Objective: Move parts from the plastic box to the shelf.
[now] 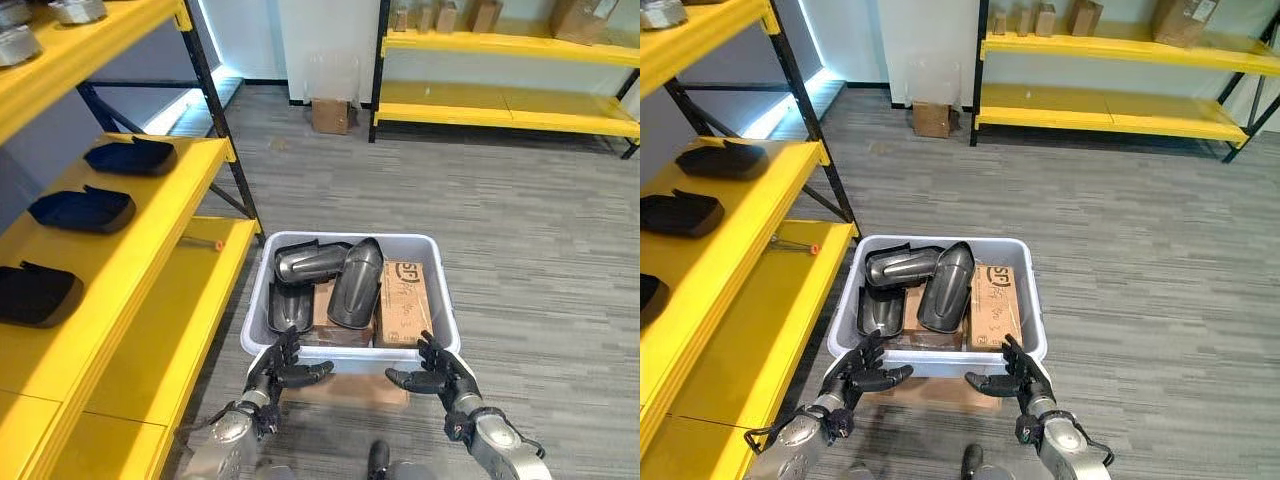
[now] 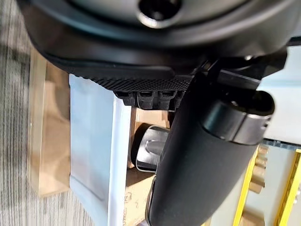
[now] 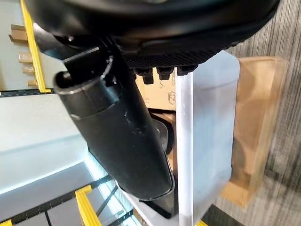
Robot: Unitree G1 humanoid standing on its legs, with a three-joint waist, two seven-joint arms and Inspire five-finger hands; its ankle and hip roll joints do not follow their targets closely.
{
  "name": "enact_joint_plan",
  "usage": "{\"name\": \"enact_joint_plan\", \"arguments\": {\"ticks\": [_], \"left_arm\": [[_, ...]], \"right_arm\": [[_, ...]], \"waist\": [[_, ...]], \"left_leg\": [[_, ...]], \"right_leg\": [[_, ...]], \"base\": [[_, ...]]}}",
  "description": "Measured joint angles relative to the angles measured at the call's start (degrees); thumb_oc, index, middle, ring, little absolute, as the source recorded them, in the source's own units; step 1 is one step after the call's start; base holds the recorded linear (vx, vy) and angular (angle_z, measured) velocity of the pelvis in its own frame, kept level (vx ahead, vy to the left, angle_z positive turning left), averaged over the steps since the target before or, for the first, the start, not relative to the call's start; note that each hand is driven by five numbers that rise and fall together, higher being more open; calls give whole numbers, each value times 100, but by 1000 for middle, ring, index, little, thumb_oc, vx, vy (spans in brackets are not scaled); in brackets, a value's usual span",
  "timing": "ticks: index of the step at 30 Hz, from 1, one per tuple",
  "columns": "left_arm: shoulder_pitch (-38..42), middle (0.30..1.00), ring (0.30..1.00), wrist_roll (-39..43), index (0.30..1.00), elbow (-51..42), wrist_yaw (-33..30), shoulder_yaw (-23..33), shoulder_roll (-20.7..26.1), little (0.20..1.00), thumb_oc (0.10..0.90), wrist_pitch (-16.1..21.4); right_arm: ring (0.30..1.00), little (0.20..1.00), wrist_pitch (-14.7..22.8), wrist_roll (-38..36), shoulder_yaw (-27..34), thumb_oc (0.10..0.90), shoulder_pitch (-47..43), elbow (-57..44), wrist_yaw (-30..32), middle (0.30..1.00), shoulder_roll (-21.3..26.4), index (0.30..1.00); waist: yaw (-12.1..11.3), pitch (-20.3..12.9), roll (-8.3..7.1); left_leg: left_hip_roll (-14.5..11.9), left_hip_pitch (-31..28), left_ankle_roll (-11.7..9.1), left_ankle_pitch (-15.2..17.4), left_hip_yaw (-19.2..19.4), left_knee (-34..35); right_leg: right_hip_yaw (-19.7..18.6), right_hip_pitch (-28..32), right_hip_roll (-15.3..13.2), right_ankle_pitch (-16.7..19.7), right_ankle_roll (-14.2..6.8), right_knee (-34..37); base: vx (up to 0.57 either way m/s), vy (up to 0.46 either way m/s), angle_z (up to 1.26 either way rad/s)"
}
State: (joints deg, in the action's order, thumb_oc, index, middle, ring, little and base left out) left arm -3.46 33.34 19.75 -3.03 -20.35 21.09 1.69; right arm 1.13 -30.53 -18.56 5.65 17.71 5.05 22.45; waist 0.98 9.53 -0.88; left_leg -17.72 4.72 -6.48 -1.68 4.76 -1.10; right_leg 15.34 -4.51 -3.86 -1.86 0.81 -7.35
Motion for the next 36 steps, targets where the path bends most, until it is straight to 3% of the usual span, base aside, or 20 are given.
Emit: {"name": "enact_joint_plan", "arguments": {"ticks": [1,3,4,6,8,12,25,36], "left_arm": [[-12,1000,1000,0,1000,3,0,-12,-3,1000,900,-1],[-116,1000,1000,-6,1000,13,4,-32,-39,1000,900,-1],[-122,1000,1000,-9,1000,46,-7,-15,-9,1000,900,0],[-104,1000,1000,-8,1000,24,4,18,15,1000,900,2],[-114,1000,1000,-8,1000,9,2,48,31,1000,900,2],[-209,1000,1000,-8,1000,-17,2,159,76,1000,900,2],[-208,1000,1000,-9,1000,-45,4,206,62,1000,900,2],[-240,1000,1000,-49,1000,-68,8,240,60,1000,900,2]], "right_arm": [[1000,1000,1,0,1,900,21,0,-2,1000,19,1000],[1000,1000,13,0,6,900,51,18,-2,1000,103,1000],[1000,1000,20,1,4,900,60,126,11,1000,11,1000],[1000,1000,-2,1,-39,900,220,104,0,1000,-11,1000],[1000,1000,-29,2,-56,900,338,107,-27,1000,-73,1000],[1000,1000,-32,3,-103,900,286,90,-135,1000,-226,1000],[1000,1000,-36,24,-84,900,150,59,-131,1000,-183,1000],[1000,1000,-46,776,159,900,129,-667,-146,1000,68,1000]], "waist": [[17,7,74],[26,7,385],[15,12,325],[43,0,193],[30,-2,146],[5,1,158],[-75,4,49],[-91,-1,-71]], "left_leg": [[-51,-54,55,-80,64,74],[-56,-317,202,-229,100,187],[18,-435,-35,-304,146,194],[306,-492,-49,-249,290,229],[542,-584,17,-214,404,283],[794,-730,177,-102,507,275],[877,-867,188,9,537,276],[901,-786,200,22,510,245]], "right_leg": [[-69,24,57,6,-32,1],[-218,115,236,-13,-136,-23],[-371,99,131,-51,-210,-88],[-373,108,-182,5,-392,-6],[-417,236,-408,170,-542,192],[-511,526,-577,332,-766,569],[-526,709,-634,359,-805,745],[-522,716,-646,433,-836,859]], "base": [[96,166,-62],[122,179,-72],[98,126,-52],[110,172,-29],[85,174,-8],[47,133,-5],[29,76,-2],[12,15,1]]}}
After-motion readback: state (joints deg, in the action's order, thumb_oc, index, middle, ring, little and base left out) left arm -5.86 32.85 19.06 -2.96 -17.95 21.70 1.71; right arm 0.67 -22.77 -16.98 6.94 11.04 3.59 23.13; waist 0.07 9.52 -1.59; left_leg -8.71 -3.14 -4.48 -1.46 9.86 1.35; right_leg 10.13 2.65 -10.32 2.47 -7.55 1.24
